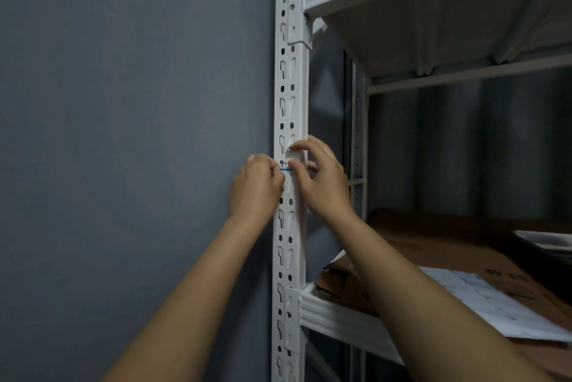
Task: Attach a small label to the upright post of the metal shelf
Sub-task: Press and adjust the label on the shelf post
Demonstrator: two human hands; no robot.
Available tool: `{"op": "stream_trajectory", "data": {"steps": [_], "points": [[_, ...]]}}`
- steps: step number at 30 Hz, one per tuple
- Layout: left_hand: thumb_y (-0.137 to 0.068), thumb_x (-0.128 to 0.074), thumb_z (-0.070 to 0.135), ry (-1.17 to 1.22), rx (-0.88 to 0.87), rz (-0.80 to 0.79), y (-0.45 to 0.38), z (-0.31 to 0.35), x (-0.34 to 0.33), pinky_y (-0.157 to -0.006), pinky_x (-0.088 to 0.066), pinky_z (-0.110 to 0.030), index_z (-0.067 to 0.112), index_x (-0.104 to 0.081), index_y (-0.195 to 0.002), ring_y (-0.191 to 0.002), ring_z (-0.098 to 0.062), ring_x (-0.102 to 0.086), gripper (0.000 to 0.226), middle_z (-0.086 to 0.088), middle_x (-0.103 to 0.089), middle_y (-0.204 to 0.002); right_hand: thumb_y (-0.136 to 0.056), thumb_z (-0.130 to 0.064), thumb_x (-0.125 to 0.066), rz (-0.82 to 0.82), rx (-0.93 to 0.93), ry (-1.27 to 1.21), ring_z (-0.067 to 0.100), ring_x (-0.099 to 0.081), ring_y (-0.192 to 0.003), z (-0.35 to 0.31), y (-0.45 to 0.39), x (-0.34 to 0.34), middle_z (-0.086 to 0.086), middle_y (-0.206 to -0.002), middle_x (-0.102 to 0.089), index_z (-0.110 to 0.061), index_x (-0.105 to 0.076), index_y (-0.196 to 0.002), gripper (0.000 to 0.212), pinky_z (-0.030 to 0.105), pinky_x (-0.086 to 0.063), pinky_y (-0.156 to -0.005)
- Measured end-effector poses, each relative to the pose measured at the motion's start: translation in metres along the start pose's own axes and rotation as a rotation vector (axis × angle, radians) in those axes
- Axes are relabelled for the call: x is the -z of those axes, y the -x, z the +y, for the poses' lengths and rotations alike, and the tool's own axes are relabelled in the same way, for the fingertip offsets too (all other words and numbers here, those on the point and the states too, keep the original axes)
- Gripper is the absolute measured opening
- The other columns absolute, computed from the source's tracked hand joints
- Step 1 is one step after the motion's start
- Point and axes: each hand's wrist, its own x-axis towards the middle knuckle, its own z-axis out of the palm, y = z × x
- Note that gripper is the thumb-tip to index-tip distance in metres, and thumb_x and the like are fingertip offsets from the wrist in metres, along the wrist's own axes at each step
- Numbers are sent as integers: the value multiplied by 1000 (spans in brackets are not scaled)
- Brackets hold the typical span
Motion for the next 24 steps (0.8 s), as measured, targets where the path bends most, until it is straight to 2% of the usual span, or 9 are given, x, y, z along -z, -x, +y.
{"op": "stream_trajectory", "data": {"steps": [7,10,14,18,24], "points": [[-94,-48,19,-79,-103,-63,-1,-2,6,-81,-36,-34,7,-57,-102,-102,-29,-51,17,-11,-55,-109,-89,-18,-59,-8,-6,33,11,-57,-112,1,0,-3,-11,-127,-52,-33,-59,-102,20,50,-50,-91],[-97,-43,19,-152,-94,-83,-3,2,6,-82,-36,-36,5,-55,-105,-103,-31,-50,21,-13,-54,-111,-90,-17,-59,-2,-18,42,12,-56,-114,-1,1,-3,-11,-129,-52,-32,-60,-102,20,50,-49,-92],[-97,-41,19,-210,-108,-82,-4,3,5,-75,-34,-34,4,-53,-104,-99,-31,-50,20,-14,-53,-108,-91,-15,-59,-8,-37,49,13,-55,-115,-4,2,-3,-9,-130,-53,-27,-61,-104,18,48,-49,-94],[-96,-41,17,-224,-127,-79,-5,4,5,-71,-30,-32,3,-52,-104,-97,-31,-50,19,-14,-53,-107,-91,-16,-59,-9,-41,56,14,-54,-118,-5,2,-2,-7,-132,-52,-28,-61,-103,18,47,-48,-95],[-96,-42,19,-162,-131,-84,1,6,8,-76,-36,-36,2,-53,-102,-96,-31,-51,20,-14,-53,-106,-90,-17,-59,-4,-46,60,14,-55,-118,-3,1,-4,-8,-131,-53,-32,-60,-102,19,48,-49,-94]]}}
